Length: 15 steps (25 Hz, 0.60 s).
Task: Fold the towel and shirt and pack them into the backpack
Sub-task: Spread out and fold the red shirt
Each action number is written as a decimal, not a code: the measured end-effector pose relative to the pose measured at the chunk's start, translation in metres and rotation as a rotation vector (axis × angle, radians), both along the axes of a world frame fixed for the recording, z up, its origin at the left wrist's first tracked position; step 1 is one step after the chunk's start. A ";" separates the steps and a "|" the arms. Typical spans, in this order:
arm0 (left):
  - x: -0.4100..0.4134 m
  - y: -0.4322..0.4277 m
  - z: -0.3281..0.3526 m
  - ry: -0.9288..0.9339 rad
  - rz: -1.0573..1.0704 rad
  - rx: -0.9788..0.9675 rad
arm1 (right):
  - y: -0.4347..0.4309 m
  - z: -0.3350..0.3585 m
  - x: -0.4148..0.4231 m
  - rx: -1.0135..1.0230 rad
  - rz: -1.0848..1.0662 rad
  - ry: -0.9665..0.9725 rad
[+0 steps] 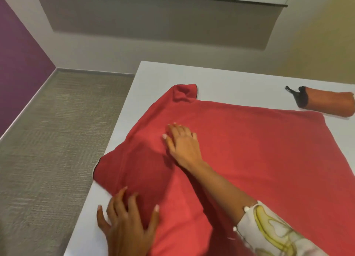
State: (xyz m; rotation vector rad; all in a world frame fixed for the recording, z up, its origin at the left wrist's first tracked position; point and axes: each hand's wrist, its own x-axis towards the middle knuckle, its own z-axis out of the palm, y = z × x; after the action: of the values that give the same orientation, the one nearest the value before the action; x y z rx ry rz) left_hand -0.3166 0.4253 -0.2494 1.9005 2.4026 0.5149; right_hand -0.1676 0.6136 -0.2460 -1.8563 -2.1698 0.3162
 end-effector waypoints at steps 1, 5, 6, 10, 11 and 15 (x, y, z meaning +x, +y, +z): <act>0.002 0.026 0.008 0.005 -0.023 0.034 | 0.016 -0.001 0.017 0.005 -0.055 0.015; 0.023 0.173 0.027 -0.019 -0.152 0.138 | 0.069 -0.010 0.083 -0.051 -0.196 -0.049; 0.032 0.213 0.030 -0.061 -0.167 0.139 | 0.073 -0.015 0.094 -0.073 -0.200 -0.090; 0.078 0.353 0.038 -0.125 -0.314 -0.028 | 0.070 -0.036 0.107 -0.072 -0.183 -0.166; 0.089 0.379 0.038 -0.145 -0.340 -0.103 | 0.070 -0.038 0.106 -0.058 -0.184 -0.161; 0.122 0.433 0.026 -0.090 -0.331 -0.435 | 0.069 -0.039 0.106 -0.003 -0.198 -0.124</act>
State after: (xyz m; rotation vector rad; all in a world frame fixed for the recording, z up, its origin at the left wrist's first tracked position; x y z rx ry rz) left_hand -0.1945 0.8585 -0.2234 1.9563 1.8873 0.0494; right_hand -0.0619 0.6829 -0.2848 -2.1234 -2.0382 0.1674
